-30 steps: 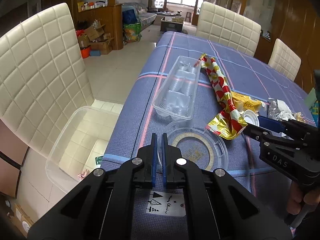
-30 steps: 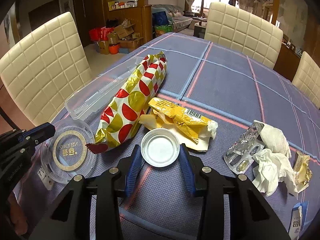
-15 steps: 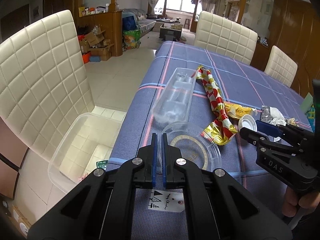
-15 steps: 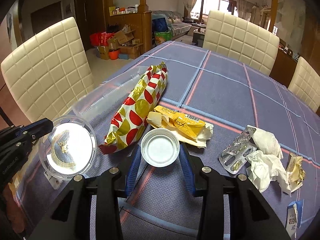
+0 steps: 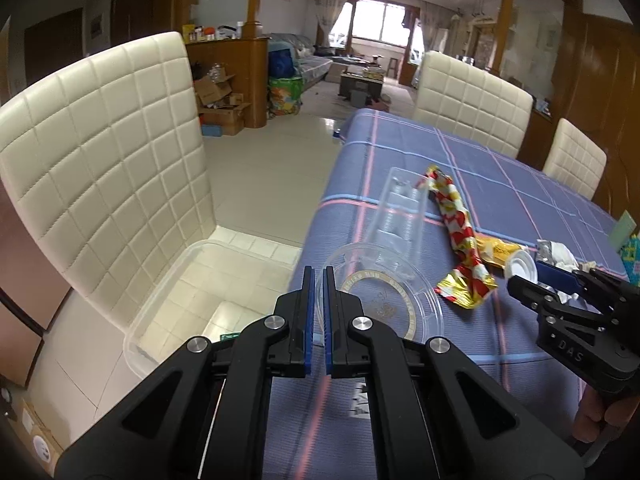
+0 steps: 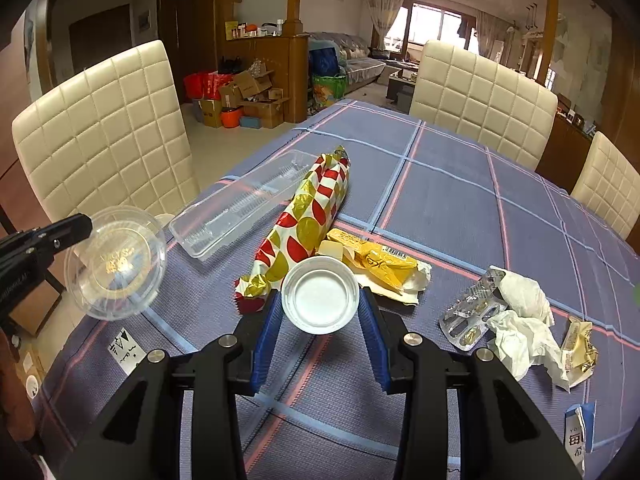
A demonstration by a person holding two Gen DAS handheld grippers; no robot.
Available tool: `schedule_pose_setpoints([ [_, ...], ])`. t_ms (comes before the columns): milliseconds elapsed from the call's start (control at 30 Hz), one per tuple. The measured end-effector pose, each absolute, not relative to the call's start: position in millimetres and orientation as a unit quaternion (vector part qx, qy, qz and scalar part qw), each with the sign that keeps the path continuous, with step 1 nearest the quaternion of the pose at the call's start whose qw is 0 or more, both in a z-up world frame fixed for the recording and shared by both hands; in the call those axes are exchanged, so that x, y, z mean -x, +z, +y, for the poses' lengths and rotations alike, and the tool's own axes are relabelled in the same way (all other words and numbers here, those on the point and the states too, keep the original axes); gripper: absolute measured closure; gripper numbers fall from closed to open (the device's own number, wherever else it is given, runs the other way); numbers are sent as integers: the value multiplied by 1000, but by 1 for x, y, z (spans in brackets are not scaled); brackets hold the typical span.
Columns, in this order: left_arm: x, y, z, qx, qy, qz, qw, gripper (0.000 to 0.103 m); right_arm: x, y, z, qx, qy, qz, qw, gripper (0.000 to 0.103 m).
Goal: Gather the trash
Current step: 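Grasp the white cup with the right tool while the left tool holds the lid, then drop the lid, blue wrapper and white cup into the clear bin with both tools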
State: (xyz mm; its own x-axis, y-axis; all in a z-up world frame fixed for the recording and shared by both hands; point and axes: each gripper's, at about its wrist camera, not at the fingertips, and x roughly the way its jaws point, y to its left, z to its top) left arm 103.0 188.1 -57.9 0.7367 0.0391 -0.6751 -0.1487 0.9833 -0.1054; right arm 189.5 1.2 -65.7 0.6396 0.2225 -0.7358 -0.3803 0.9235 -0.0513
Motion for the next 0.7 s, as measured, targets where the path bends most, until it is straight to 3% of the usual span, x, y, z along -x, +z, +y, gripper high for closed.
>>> schedule_pose_setpoints([
  [700,-89,-81,285,108,152,364,913,99,-176,-59,87,146,238,365,888,65],
])
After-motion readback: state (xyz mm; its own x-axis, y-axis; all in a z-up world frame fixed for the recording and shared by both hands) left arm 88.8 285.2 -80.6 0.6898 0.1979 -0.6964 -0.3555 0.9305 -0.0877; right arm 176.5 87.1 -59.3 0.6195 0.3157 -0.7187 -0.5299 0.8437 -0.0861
